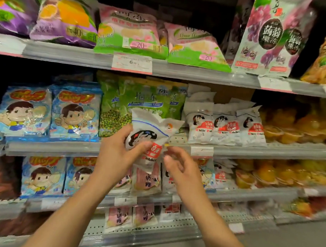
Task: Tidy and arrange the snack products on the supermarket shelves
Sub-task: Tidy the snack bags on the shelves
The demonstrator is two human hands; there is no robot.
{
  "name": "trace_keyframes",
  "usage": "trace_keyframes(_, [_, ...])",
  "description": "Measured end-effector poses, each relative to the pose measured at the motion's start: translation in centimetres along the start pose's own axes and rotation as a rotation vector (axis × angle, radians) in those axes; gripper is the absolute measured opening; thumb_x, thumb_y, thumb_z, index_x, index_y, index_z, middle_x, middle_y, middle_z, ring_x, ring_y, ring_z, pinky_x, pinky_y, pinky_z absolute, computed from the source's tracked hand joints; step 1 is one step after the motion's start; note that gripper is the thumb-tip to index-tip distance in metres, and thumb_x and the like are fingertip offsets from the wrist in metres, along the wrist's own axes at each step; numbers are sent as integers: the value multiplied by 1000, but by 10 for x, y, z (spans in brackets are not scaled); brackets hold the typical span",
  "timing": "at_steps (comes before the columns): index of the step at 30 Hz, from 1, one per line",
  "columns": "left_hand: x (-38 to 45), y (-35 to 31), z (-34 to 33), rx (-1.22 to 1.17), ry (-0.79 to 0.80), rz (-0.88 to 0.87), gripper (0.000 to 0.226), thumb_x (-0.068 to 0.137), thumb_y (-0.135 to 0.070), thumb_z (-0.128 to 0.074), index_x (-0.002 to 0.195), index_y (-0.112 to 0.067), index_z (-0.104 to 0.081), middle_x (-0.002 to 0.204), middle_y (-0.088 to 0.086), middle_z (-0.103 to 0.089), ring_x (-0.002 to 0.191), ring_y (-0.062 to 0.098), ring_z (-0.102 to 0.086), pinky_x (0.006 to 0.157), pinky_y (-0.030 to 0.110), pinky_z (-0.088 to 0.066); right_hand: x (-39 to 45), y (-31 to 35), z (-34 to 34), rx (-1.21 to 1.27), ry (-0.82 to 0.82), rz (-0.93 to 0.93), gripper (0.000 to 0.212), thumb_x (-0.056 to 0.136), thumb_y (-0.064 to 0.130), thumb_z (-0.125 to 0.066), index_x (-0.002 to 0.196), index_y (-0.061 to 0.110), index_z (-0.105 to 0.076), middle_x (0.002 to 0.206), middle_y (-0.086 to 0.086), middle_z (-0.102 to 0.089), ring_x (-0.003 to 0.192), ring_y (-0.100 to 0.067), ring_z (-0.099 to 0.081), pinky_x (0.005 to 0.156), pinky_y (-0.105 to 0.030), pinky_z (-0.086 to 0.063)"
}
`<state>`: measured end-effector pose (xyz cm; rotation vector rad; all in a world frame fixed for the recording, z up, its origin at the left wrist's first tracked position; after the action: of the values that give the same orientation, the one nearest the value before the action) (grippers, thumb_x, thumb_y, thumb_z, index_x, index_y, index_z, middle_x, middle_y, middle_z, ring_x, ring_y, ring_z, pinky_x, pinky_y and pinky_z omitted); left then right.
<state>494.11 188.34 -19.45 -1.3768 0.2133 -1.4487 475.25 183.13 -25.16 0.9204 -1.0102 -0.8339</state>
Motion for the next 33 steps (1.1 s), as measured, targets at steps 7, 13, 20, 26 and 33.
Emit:
trace_keyframes(7, [6,43,-66,250,330,-231,41,87,-61,-62,123,-42,-67,141,-33,-50,146,2,-33,116,30,-33,-12,-130,98,-303,-219,-273,11,96,29,-67,106,25,-67,102,17,-68,94,3,-64,79,-22,-49])
trace_keyframes(13, [5,69,-78,300,291,-239,59,84,-68,-58,128,-30,-67,150,-19,-45,151,0,-17,115,39,-33,2,-197,144,-571,-176,-450,40,97,34,-63,132,14,-59,129,-2,-65,109,-17,-61,95,-32,-49])
trace_keyframes(20, [1,71,-77,263,278,-224,55,85,-64,-60,131,-33,-65,151,-20,-45,152,4,-19,112,45,-30,46,-228,149,-510,-101,-541,70,93,30,-70,152,12,-36,151,-12,-49,135,-32,-50,108,-41,-41])
trace_keyframes(26, [-2,75,-78,280,261,-279,52,84,-64,-62,130,-39,-63,157,-25,-37,152,8,-23,111,52,-36,47,-248,148,-348,-231,-616,69,86,21,-79,144,7,-44,142,-14,-56,127,-32,-56,106,-41,-44])
trace_keyframes(33, [0,68,-78,276,263,-301,44,86,-62,-62,129,-53,-59,156,-25,-37,152,9,-24,109,51,-34,45,-254,151,-198,-125,-590,27,80,22,-86,102,15,-74,97,1,-78,92,-19,-74,81,-32,-58])
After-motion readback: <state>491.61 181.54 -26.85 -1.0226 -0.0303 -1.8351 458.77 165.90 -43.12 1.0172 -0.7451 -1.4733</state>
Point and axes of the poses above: each hand's wrist, its own x-axis towards the middle knuckle, its own z-axis out of the back of the hand, y = z × x, the point moved 8 cm from there along x, towards the middle knuckle
